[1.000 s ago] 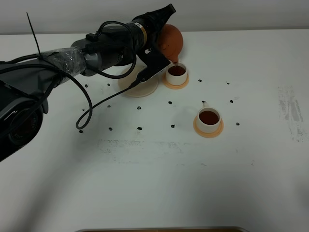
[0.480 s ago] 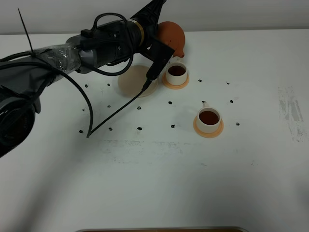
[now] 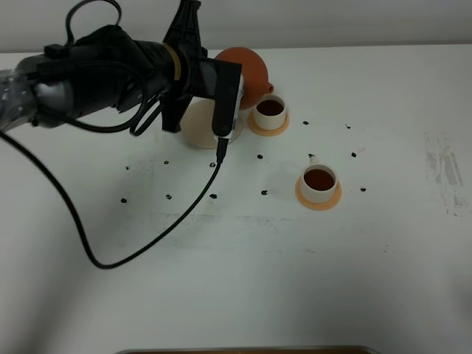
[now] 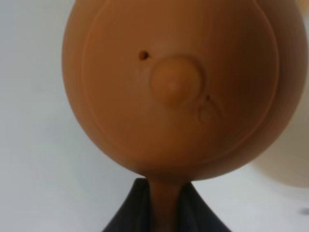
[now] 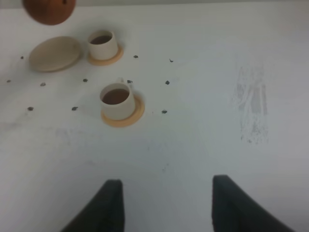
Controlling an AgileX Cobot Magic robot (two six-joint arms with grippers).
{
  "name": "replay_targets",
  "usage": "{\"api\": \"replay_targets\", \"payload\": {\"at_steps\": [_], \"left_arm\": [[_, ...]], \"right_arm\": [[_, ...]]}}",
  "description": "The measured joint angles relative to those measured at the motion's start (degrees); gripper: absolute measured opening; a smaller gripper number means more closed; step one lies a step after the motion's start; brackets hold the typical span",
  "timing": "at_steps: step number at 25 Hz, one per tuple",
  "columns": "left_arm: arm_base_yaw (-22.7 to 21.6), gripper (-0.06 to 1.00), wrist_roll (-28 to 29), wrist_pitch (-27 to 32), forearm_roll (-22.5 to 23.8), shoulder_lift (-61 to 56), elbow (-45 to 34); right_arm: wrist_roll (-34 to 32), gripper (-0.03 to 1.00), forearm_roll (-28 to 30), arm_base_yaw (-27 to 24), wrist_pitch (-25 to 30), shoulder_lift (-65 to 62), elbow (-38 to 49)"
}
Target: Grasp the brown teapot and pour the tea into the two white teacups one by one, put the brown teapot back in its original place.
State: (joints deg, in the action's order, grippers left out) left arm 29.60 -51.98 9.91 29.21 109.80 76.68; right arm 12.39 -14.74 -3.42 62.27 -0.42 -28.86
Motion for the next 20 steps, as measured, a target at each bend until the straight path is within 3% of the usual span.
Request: {"api": "replay_targets", "payload": {"at_steps": [3, 7, 11, 20], "left_arm": [[0.05, 0.12, 0.26, 5.42, -11.35, -4.59, -4.21], [0.91, 0.12, 3.28, 14.58, -23.01, -5.61, -5.61], [1.89, 0.12, 9.01, 17.41, -26.62, -3.69, -5.79], [1.97, 0.12, 17.44, 14.35, -27.86, 2.57, -5.79]], "right_arm": [[0.00, 0.44, 0.00, 0.00, 0.00, 0.00, 0.00], [0.00, 0.44, 0.00, 0.00, 0.00, 0.00, 0.00], [0.00, 0.44, 0.00, 0.00, 0.00, 0.00, 0.00], [0.00, 0.44, 0.00, 0.00, 0.00, 0.00, 0.00]]}}
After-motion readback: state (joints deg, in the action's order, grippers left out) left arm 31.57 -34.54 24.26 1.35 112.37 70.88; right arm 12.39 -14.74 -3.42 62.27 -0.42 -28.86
